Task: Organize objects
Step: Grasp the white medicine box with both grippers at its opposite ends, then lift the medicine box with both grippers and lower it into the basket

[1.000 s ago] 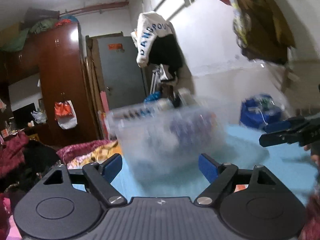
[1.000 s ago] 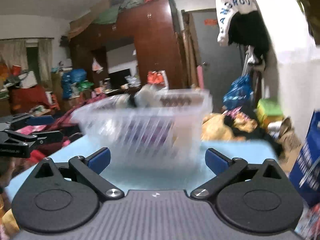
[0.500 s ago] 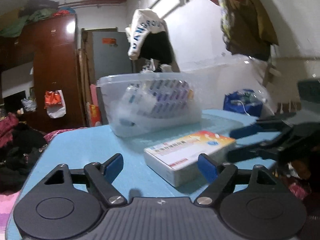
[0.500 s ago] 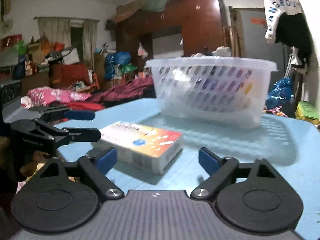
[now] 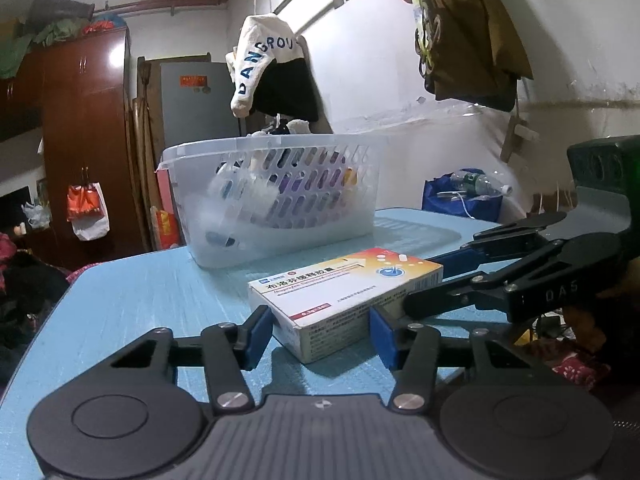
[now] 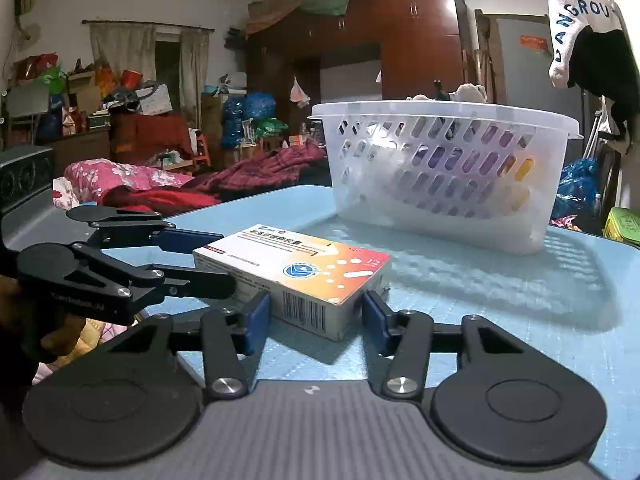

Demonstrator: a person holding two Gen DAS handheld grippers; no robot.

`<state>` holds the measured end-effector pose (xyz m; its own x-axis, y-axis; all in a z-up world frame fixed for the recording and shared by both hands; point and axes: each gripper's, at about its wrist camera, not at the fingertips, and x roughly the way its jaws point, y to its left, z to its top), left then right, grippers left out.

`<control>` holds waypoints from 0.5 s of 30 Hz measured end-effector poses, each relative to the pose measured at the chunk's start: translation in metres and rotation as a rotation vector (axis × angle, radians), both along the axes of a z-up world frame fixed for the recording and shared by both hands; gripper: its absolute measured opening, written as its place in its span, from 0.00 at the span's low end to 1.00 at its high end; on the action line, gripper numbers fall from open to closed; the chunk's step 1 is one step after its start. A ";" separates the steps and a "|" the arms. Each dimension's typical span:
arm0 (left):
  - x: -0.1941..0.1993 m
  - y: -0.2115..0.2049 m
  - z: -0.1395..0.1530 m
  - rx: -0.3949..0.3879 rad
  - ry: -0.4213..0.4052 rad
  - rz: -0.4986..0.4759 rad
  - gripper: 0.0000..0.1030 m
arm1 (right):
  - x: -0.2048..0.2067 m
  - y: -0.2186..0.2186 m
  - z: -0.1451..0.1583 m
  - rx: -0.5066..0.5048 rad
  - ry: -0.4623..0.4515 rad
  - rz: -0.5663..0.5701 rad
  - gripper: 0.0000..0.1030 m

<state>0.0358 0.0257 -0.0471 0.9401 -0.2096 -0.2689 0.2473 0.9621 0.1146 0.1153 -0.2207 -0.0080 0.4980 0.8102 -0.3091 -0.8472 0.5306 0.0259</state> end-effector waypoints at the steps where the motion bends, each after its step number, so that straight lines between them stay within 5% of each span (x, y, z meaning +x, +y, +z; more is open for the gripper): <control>1: 0.000 0.000 0.000 -0.002 -0.002 0.000 0.55 | -0.001 0.000 -0.001 -0.002 -0.005 -0.001 0.51; 15: -0.007 0.001 0.007 -0.025 -0.057 -0.012 0.54 | -0.007 -0.007 0.006 0.039 -0.038 -0.006 0.46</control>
